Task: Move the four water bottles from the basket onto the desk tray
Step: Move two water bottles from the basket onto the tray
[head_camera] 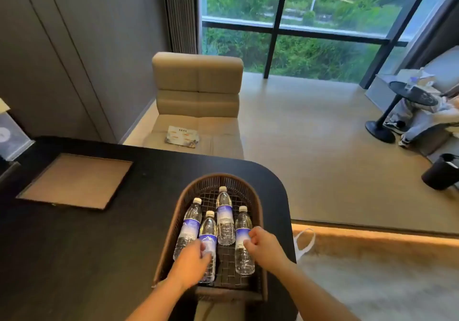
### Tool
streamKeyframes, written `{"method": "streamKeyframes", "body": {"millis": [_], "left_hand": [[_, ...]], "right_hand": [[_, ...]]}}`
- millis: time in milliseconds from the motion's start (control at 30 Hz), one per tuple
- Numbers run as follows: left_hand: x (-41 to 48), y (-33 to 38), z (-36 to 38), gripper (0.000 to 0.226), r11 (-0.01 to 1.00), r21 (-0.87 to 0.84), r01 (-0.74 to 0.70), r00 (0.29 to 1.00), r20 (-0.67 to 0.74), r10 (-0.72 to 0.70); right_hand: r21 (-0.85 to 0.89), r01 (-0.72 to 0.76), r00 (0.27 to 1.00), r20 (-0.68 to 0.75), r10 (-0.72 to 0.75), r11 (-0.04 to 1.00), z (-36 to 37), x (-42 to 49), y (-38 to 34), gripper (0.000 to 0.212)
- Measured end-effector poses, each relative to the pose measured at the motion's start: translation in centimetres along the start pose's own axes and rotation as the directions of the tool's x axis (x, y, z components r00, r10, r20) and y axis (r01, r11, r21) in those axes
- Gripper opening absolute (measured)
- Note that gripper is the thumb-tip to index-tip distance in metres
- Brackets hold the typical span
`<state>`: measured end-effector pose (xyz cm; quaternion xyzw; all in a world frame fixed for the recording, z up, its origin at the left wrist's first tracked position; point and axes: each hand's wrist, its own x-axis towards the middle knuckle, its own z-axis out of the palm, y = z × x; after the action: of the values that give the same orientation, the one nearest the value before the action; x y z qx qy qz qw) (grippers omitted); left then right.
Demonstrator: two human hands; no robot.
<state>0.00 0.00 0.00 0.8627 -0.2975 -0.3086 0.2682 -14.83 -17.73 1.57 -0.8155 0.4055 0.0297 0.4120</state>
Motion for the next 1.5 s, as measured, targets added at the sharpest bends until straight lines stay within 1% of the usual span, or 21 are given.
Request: {"method": "streamKeyframes", "body": {"millis": [67,133,200,267,367,433,533,633,733,900,1000,1133,1233,1267,1333,1367,1433,1500], "left_hand": [[2.8,-0.2,-0.2,0.007,0.999,-0.034,0.024,0.999,0.024,-0.023],[4.9,0.0,-0.7,0.012,0.997,-0.04,0.065,0.996,0.07,-0.062],[6.7,-0.1,-0.7,0.022,0.994,-0.058,0.098,0.99,0.104,-0.091],[8.3,0.0,-0.7,0.033,0.991,-0.075,0.11,0.989,0.109,-0.101],[10.6,-0.2,-0.6,0.032,0.988,-0.082,0.129,0.98,0.159,-0.115],[12.0,-0.9,-0.2,0.039,0.99,-0.036,0.137,0.968,0.215,-0.127],[13.7,-1.5,0.4,0.049,0.987,0.056,0.152,0.958,0.237,-0.161],[14.3,-0.1,0.2,0.051,0.969,0.22,0.113,0.956,0.243,-0.166],[15.0,0.9,-0.1,0.052,0.917,0.392,0.072,0.961,0.218,-0.168],[15.2,1.5,-0.6,0.051,0.9,0.428,0.088,0.95,0.237,-0.205],[14.6,1.3,-0.7,0.047,0.929,0.354,0.106,0.952,0.233,-0.198],[13.4,-0.3,-0.8,0.05,0.99,0.1,0.096,0.957,0.263,-0.119],[11.5,-1.7,-1.7,0.053,0.999,-0.013,0.049,0.975,0.217,-0.045],[10.6,-1.8,-2.3,0.057,0.997,-0.066,0.044,0.98,0.196,-0.03],[9.3,-2.4,-3.4,0.062,0.979,-0.194,0.062,0.979,0.204,-0.022],[8.6,-2.6,-3.8,0.062,0.969,-0.241,0.05,0.978,0.209,0.002],[6.9,-2.8,-4.8,0.06,0.958,-0.287,-0.011,0.983,0.174,0.064],[5.5,-3.1,-5.6,0.06,0.957,-0.285,-0.057,0.989,0.118,0.094]], "right_hand": [[-0.032,-0.031,0.999,0.03,0.032,0.999,0.1,2.8,-1.3,0.025],[-0.045,-0.062,0.996,0.06,0.065,0.997,-0.2,5.3,-2.7,0.028],[-0.068,-0.083,0.992,0.089,0.089,0.994,0.2,7.9,-3.7,0.033],[-0.078,-0.099,0.987,0.119,0.108,0.992,0.7,10.4,-4.3,0.035],[-0.078,-0.108,0.986,0.121,0.117,0.991,1.2,14.0,-4.9,0.035],[-0.056,-0.126,0.983,0.127,0.132,0.991,1.6,16.2,-5.0,0.036],[-0.068,-0.164,0.976,0.136,0.172,0.984,2.2,19.3,-5.2,0.037],[-0.079,-0.206,0.965,0.151,0.216,0.975,2.8,21.4,-5.3,0.034],[-0.072,-0.253,0.954,0.144,0.261,0.965,3.5,22.6,-5.3,0.036],[-0.012,-0.307,0.939,0.157,0.305,0.952,3.8,23.4,-4.5,0.046],[0.049,-0.292,0.948,0.15,0.282,0.955,3.2,22.5,-4.2,0.046],[0.139,-0.196,0.976,0.129,0.178,0.971,1.7,18.6,-4.9,0.048],[0.2,-0.11,0.991,0.099,0.091,0.974,1.0,14.7,-5.1,0.047],[0.202,-0.085,0.995,0.074,0.071,0.976,1.0,13.4,-5.1,0.048],[0.193,-0.041,0.999,0.006,0.041,0.98,1.2,10.9,-5.2,0.049],[0.197,-0.026,0.999,-0.03,0.033,0.98,1.5,9.7,-5.3,0.051],[0.214,-0.007,0.995,-0.097,0.028,0.977,2.1,7.4,-5.8,0.055],[0.212,0.019,0.986,-0.168,0.017,0.977,2.8,5.2,-6.6,0.058]]}}
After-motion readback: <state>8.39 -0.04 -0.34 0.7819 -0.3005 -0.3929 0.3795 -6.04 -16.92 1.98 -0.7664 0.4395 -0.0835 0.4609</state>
